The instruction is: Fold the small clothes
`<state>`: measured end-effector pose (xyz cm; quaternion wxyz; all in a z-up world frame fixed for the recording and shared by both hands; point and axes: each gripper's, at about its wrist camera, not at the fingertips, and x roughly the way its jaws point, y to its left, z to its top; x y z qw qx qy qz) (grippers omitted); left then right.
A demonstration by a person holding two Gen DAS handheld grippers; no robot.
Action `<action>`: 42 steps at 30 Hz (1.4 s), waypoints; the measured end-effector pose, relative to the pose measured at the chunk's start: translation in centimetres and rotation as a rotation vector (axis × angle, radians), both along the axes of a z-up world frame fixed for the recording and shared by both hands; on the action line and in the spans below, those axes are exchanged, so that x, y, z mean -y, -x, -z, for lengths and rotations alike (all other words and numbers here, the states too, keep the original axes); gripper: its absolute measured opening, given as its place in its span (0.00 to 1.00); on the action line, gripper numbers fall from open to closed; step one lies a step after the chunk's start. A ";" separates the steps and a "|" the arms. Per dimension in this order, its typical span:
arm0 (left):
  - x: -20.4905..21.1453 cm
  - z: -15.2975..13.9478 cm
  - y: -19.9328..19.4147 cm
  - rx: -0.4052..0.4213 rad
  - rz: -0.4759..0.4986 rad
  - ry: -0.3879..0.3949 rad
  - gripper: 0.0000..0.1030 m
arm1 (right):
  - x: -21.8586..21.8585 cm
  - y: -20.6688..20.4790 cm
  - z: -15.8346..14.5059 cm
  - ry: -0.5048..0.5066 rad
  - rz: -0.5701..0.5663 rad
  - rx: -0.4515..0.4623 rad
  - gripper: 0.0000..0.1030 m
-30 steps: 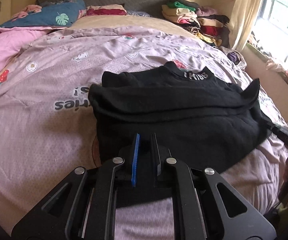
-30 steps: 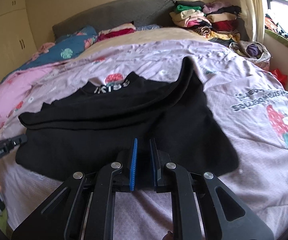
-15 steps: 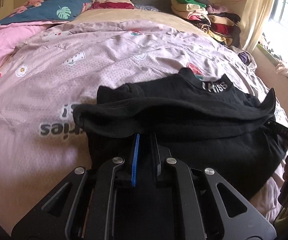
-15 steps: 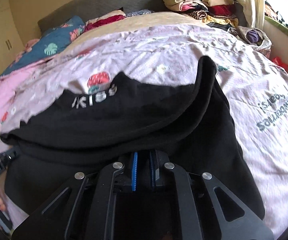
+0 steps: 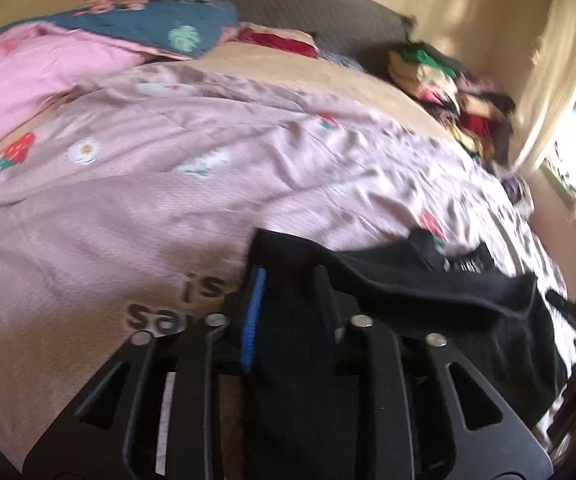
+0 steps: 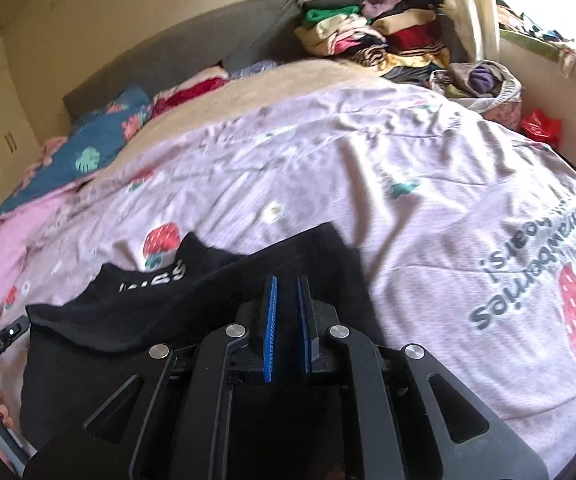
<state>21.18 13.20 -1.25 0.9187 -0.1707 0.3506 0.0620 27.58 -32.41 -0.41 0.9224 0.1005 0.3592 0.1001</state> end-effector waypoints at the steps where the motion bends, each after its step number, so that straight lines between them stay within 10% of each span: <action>1: -0.5 0.1 0.1 0.002 -0.018 0.005 0.22 | 0.2 -0.1 0.1 0.014 0.002 0.000 0.10; 5: -1.3 0.6 0.1 -0.001 -0.049 0.014 0.35 | -0.2 -0.6 0.8 0.085 -0.021 -0.006 0.37; 12: -0.6 2.5 -0.9 -0.046 0.005 0.018 0.40 | -1.0 -3.0 2.5 0.161 -0.020 -0.061 0.46; 19: 0.5 3.0 -1.6 -0.051 0.047 -0.018 0.14 | 0.0 -3.0 2.7 0.067 -0.040 -0.047 0.13; 31: 0.0 -0.7 0.9 0.151 0.008 -0.026 0.04 | 1.9 -1.0 -2.1 0.059 0.044 0.153 0.07; 42: -0.3 2.0 -1.9 0.025 -0.021 -0.061 0.05 | 2.0 -3.9 2.2 0.099 0.073 0.024 0.07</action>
